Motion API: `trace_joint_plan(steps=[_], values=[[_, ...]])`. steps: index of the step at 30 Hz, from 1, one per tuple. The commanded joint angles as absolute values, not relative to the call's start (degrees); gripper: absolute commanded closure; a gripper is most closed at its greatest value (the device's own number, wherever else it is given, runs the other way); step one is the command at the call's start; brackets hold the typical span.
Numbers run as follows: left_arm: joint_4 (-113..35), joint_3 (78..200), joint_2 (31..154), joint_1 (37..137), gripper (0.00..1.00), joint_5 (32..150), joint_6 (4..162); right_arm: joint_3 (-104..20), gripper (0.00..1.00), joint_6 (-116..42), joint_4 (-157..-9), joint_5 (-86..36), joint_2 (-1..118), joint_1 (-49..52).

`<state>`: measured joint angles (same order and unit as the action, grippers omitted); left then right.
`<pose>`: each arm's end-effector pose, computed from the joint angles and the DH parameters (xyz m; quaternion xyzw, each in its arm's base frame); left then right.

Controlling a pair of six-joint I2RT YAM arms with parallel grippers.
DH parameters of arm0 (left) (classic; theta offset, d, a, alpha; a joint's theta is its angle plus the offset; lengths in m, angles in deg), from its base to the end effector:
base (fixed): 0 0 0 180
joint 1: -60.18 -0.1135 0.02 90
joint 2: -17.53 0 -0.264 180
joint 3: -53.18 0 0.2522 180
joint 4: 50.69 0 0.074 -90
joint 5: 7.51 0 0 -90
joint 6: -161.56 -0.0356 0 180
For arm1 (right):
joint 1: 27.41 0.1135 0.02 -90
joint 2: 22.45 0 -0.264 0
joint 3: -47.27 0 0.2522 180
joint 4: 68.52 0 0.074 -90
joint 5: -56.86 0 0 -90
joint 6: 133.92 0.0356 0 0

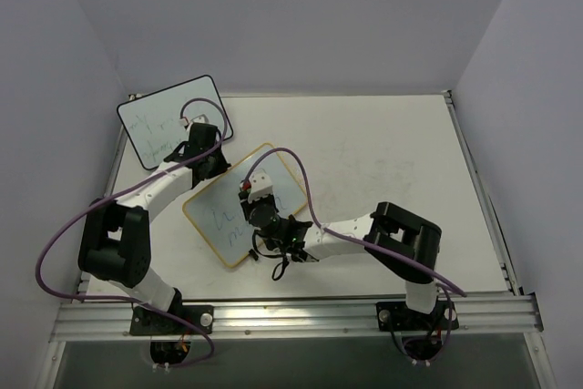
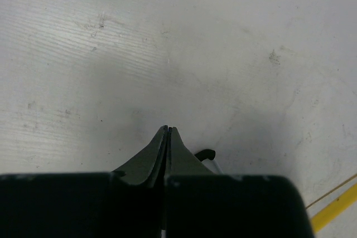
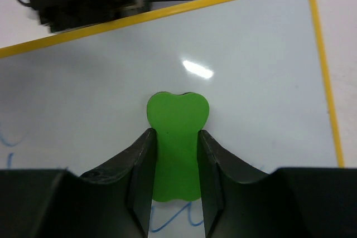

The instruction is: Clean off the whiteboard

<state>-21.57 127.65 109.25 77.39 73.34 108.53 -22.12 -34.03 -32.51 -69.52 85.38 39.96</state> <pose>0.3304 -0.0964 0.2236 -0.1880 0.9066 -0.1028 0.3635 0.1738 0.3619 0.2037 -0.1404 0.7052 0.2343 0.6542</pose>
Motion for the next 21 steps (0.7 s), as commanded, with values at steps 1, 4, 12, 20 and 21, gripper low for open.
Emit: trace_joint_plan(steps=[1,4,12,20,21], values=[[-19.79,126.36,107.44,78.63,0.98,74.32,108.12,-19.22,0.87,-33.03,-35.79,-73.31,84.78,36.13],[-20.14,125.66,107.35,78.63,0.98,74.4,108.21,-19.57,0.88,-33.02,-35.7,-71.9,84.87,36.22],[-19.79,125.65,107.17,78.63,0.98,75.02,107.59,-25.11,0.89,-35.04,-36.32,-68.39,89.26,41.49],[-19.0,126.18,107.44,78.63,0.98,75.46,107.07,-29.94,0.88,-37.86,-36.93,-64.52,92.25,47.2],[-19.0,126.27,107.44,78.63,0.98,75.55,107.07,-30.12,0.88,-37.94,-37.02,-64.25,92.42,47.64]])
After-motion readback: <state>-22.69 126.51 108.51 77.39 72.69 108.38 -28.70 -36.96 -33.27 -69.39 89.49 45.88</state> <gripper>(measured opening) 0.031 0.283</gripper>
